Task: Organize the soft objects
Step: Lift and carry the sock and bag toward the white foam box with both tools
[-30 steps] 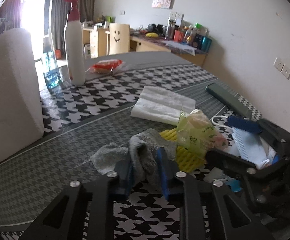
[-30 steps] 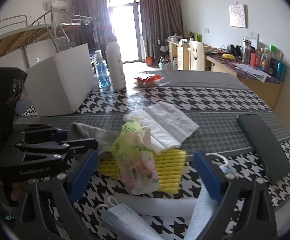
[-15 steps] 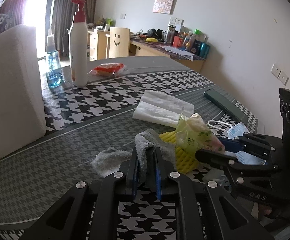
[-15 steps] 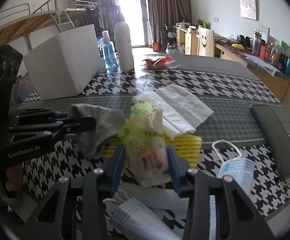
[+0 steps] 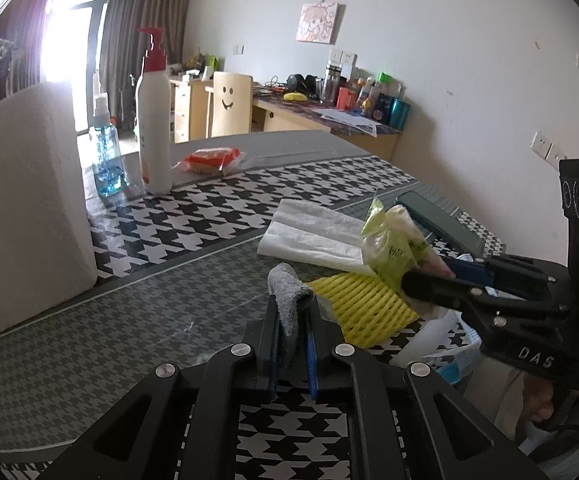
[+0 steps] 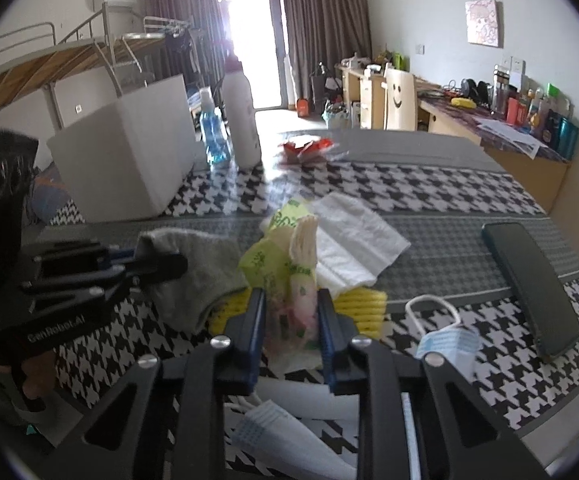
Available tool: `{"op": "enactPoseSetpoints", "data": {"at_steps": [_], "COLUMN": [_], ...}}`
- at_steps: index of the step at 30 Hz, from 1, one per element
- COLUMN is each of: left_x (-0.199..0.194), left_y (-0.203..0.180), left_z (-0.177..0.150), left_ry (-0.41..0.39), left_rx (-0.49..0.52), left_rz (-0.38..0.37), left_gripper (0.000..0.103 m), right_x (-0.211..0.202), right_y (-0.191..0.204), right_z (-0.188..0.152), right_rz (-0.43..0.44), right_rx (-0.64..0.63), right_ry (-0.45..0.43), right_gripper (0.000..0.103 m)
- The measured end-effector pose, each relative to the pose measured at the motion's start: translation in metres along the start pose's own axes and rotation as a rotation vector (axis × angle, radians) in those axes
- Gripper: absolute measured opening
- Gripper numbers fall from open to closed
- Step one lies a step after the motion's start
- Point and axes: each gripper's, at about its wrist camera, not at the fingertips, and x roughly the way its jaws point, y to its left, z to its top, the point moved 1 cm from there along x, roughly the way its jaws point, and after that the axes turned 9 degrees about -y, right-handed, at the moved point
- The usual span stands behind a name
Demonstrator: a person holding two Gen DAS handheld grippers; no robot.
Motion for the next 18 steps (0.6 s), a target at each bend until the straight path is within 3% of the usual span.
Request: {"op": "enactPoseSetpoints", "data": {"at_steps": [4, 18], "left_x": [-0.004, -0.032], "left_y": [-0.001, -0.004], "left_z": [0.003, 0.021], "left_ry": [-0.011, -0.075], "left_rx": [-0.003, 0.005], "left_rz": [-0.011, 0.066], "left_gripper": [0.011, 0.011], "right_x": [-0.004, -0.014], "right_y": [0.0, 0.005], "right_z": [0.007, 0.026], "right_rz": [0.003, 0.032], "right_rx": [0.013, -0.002], "right_ry": [-0.026, -0.106], "right_gripper": [0.029, 0.029]}}
